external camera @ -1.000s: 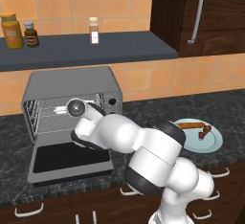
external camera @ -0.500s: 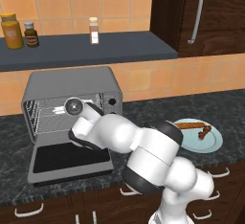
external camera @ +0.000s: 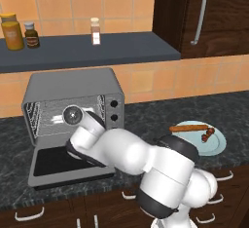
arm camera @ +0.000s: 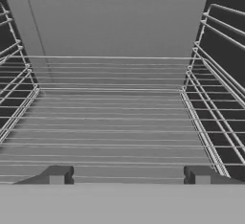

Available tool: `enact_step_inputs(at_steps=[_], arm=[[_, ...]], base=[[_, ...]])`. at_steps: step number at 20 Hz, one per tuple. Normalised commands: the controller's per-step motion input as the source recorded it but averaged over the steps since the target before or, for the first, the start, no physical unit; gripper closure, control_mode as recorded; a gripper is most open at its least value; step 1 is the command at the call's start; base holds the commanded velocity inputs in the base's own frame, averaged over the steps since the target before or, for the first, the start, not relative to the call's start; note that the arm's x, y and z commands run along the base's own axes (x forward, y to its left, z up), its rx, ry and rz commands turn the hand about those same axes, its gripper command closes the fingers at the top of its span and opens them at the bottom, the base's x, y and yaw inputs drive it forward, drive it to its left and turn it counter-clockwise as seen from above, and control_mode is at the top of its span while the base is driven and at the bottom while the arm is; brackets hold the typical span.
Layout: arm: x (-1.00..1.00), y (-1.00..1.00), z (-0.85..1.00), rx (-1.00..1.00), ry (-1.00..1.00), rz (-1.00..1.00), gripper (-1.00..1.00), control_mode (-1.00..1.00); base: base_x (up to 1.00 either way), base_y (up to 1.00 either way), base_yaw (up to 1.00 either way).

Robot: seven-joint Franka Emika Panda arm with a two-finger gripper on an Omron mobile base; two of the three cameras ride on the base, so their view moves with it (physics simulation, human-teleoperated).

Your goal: Pick up the kebab skewer and baguette bread, and place them inside the toaster oven. Close the toaster oven door and start by setting the timer.

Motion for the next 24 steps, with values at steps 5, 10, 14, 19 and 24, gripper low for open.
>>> enact_step_inputs(at_steps=[5,10,14,19,24], arm=[[-0.87,0.19,-0.77,0.0,0.05,0.0,-1.0,-1.0],[-0.77,0.24,-0.73,0.0,0.11,0.0,-1.0,-1.0],[-0.83,0.26,-0.74,0.0,0.12,0.0,-1.0,-1.0],[-0.8,0.22,-0.66,0.0,0.11,0.0,-1.0,-1.0],[-0.76,0.23,-0.57,0.0,0.12,0.0,-1.0,-1.0]], base=[[0.0,0.0,0.0],[0.0,0.0,0.0],[0.0,0.0,0.0],[0.0,0.0,0.0],[0.0,0.0,0.0]])
